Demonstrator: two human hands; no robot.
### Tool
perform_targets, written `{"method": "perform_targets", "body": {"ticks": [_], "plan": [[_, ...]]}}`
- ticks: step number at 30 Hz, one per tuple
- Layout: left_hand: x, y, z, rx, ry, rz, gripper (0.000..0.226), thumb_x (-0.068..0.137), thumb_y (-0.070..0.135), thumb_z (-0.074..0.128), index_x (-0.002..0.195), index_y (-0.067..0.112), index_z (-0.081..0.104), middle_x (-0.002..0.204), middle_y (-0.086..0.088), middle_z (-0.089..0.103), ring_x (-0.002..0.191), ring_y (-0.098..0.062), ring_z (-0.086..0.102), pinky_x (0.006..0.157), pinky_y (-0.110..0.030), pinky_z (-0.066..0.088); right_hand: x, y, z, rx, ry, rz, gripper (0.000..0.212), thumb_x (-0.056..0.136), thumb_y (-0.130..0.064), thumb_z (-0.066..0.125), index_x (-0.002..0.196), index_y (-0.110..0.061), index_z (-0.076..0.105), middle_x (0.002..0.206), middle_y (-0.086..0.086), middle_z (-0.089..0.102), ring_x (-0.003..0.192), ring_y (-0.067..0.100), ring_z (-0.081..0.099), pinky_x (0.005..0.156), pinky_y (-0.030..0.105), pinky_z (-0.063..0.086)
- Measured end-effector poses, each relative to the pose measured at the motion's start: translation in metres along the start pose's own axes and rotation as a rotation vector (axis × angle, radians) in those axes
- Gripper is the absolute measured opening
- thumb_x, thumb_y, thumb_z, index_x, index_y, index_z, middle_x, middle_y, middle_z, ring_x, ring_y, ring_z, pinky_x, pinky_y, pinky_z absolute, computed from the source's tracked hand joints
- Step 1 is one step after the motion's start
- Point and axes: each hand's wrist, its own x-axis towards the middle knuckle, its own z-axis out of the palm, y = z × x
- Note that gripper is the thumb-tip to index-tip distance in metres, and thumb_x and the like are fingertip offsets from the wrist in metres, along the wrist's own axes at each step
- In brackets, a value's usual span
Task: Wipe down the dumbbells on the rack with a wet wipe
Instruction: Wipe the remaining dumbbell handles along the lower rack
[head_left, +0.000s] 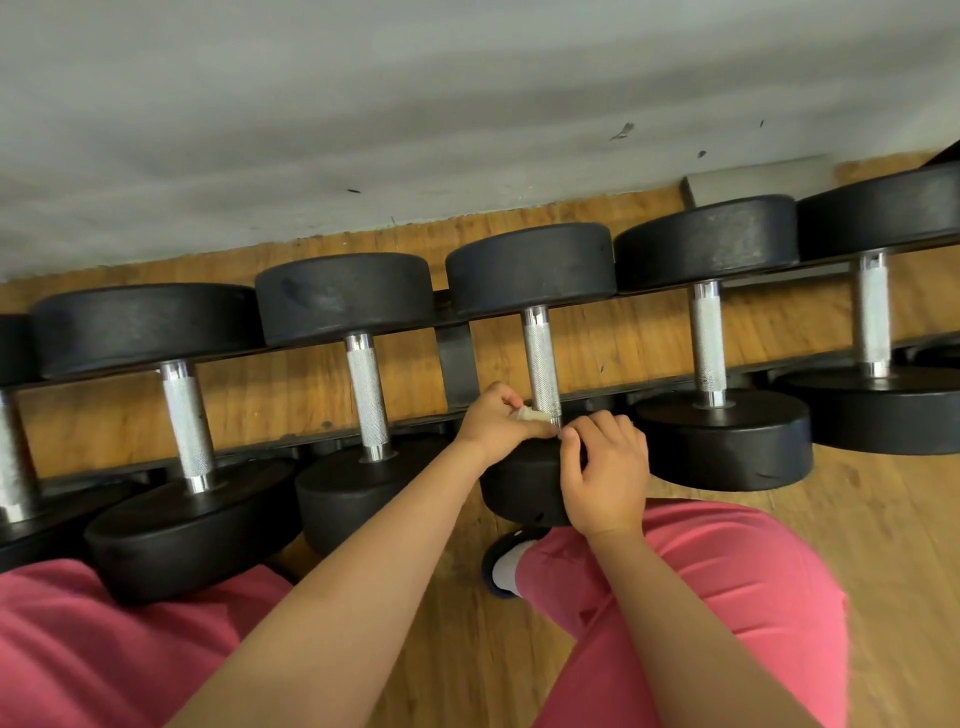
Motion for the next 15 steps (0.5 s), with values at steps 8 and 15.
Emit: {"method": "perform_targets", "body": {"ticks": [8,15], "plan": [[-0.002,0.000,-0.013,0.072,-0.063,0.062,0.030,0.080,0.016,0.078,0.107,0.020,0.066,0.116,-0.002,0.068,0.107,-0.013,0.062,0.096,-0.030,0.048,0.000,0.000,0.001,-0.005,-0.011,0.007,0.035,0.093,-0.030,0.037,0.081,-0.014,0.065,0.080,0.001,0.056,0.079,0.023,0.048,0.077,0.038,0.038],[0.003,0.001,0.001,0.006,0.110,0.056,0.030,0.074,0.016,0.083,0.091,0.019,0.059,0.096,0.000,0.068,0.094,-0.016,0.066,0.081,-0.027,0.053,0.000,-0.001,-0.001,0.014,0.001,-0.002,0.033,0.091,-0.028,0.039,0.079,-0.014,0.065,0.078,0.001,0.055,0.078,0.022,0.048,0.075,0.035,0.035]]}}
